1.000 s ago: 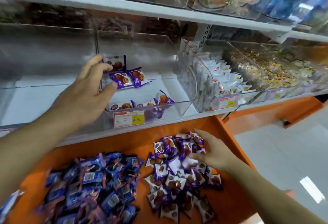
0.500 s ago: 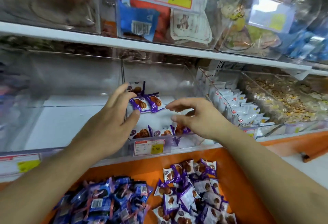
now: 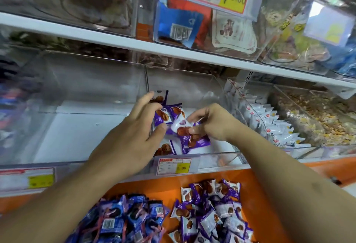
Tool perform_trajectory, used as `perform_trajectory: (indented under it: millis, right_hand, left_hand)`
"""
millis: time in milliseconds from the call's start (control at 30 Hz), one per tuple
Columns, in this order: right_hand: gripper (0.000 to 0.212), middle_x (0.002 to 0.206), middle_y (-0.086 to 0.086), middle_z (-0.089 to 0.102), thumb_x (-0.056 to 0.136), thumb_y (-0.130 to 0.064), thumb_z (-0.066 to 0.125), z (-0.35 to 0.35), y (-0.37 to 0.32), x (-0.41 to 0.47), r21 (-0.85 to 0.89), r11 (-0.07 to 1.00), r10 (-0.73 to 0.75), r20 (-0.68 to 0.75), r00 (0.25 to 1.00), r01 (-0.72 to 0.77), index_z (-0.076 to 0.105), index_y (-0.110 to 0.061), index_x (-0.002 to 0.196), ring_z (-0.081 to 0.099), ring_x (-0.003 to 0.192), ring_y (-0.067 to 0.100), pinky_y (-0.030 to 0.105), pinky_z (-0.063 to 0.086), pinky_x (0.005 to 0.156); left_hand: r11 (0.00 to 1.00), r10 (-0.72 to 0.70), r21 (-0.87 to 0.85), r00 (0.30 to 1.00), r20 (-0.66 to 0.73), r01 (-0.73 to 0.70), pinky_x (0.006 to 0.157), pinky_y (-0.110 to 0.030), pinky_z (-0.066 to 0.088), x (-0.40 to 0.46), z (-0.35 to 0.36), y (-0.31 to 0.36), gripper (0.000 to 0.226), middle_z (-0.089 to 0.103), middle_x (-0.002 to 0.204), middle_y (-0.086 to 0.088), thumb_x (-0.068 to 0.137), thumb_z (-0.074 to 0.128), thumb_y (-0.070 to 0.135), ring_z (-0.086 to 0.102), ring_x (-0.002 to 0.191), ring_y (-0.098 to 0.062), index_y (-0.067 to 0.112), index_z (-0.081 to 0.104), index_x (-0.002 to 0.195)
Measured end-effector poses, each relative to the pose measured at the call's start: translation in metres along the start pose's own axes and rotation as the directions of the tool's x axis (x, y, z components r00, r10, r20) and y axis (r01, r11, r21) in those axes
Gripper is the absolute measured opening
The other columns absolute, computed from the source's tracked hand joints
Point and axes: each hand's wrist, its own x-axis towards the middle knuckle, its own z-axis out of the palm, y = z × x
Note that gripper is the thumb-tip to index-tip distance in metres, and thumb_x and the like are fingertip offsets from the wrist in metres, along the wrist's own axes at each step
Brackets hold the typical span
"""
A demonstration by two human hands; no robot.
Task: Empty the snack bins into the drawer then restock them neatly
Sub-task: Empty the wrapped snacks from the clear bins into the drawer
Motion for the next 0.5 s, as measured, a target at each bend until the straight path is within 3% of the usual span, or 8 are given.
perform_trajectory:
  millis: [100, 267, 367, 500]
  right_hand:
    - [0.023, 0.103, -0.003, 0.077, 0.082, -0.011, 0.088, 0.014, -0.015, 0.006, 0.025, 0.998, -0.061, 0.013, 0.998, 0.061, 0.082, -0.025, 0.099, 0.073, 0.088, 0.012, 0.040, 0.062, 0.089]
    - [0.033, 0.113, 0.002, 0.071, 0.091, -0.026, 0.079, 0.037, -0.030, 0.017, -0.132, 0.988, -0.048, 0.251, 0.967, 0.084, 0.072, -0.034, 0.122, 0.070, 0.102, 0.020, 0.047, 0.058, 0.097]
    - [0.042, 0.118, 0.000, 0.066, 0.080, -0.034, 0.088, 0.037, -0.027, 0.017, -0.086, 0.992, -0.060, 0.307, 0.950, 0.090, 0.069, -0.040, 0.117, 0.066, 0.109, 0.020, 0.049, 0.056, 0.100]
    - [0.057, 0.119, -0.007, 0.067, 0.065, -0.044, 0.094, 0.043, -0.021, 0.021, -0.097, 0.984, -0.102, 0.365, 0.926, 0.147, 0.063, -0.046, 0.113, 0.065, 0.110, 0.020, 0.050, 0.057, 0.096]
  left_hand:
    - [1.000, -0.002, 0.003, 1.000, -0.001, 0.002, 0.062, -0.022, 0.059, 0.000, 0.000, 0.001, 0.050, -0.009, 0.162, 0.036, 0.104, 0.035, 0.057, 0.051, 0.113, 0.003, 0.038, 0.028, 0.151]
    - [1.000, 0.001, 0.010, 1.000, -0.004, 0.000, 0.070, -0.024, 0.058, 0.000, -0.001, 0.002, 0.054, -0.012, 0.162, 0.038, 0.104, 0.036, 0.057, 0.052, 0.110, 0.003, 0.036, 0.028, 0.154]
    - [1.000, 0.008, 0.011, 1.000, -0.012, -0.008, 0.071, -0.019, 0.054, 0.000, -0.001, 0.002, 0.055, -0.012, 0.162, 0.039, 0.104, 0.034, 0.060, 0.052, 0.110, 0.004, 0.037, 0.028, 0.154]
    - [1.000, 0.009, 0.014, 1.000, -0.013, -0.008, 0.073, -0.025, 0.059, 0.000, -0.001, 0.003, 0.058, -0.012, 0.161, 0.039, 0.101, 0.032, 0.063, 0.054, 0.115, 0.000, 0.037, 0.029, 0.153]
